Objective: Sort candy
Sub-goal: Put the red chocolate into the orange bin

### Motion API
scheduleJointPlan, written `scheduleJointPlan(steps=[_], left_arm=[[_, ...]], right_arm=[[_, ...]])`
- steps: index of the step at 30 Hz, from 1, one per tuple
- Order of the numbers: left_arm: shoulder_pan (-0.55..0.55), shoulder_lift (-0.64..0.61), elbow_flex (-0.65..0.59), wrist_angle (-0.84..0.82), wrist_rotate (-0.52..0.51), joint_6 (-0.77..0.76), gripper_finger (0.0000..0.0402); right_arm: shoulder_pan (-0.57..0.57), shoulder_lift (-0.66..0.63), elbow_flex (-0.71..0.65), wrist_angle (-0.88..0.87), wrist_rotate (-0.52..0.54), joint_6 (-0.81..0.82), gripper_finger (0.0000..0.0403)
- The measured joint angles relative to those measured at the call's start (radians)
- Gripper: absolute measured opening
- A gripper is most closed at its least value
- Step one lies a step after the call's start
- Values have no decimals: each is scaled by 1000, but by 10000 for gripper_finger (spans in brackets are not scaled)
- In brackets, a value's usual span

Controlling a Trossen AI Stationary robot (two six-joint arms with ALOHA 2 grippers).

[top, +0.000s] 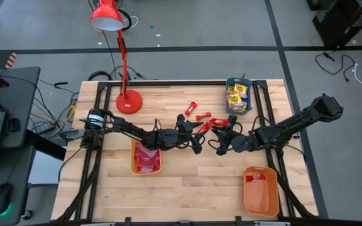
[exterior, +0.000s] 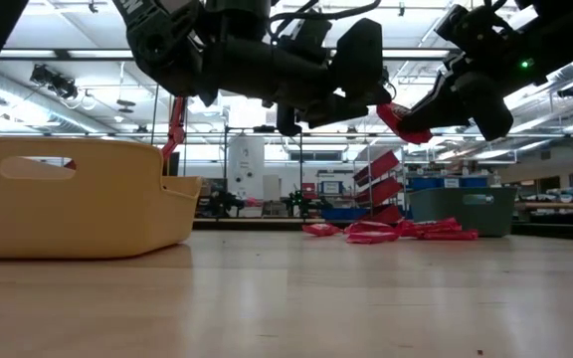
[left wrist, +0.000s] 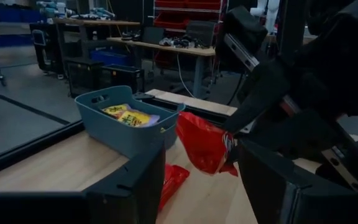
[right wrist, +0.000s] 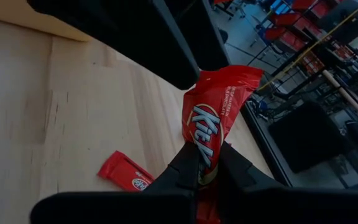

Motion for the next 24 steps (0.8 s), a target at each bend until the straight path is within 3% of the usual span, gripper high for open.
scheduleJointPlan(steps=[7,24], left_arm=[[15,0,0,-8,31,-34,164],[16,-1,0,-12,36,-47,5]], right_arm=[[0,0,0,1,0,1,26],[0,0,0,1,0,11,26]])
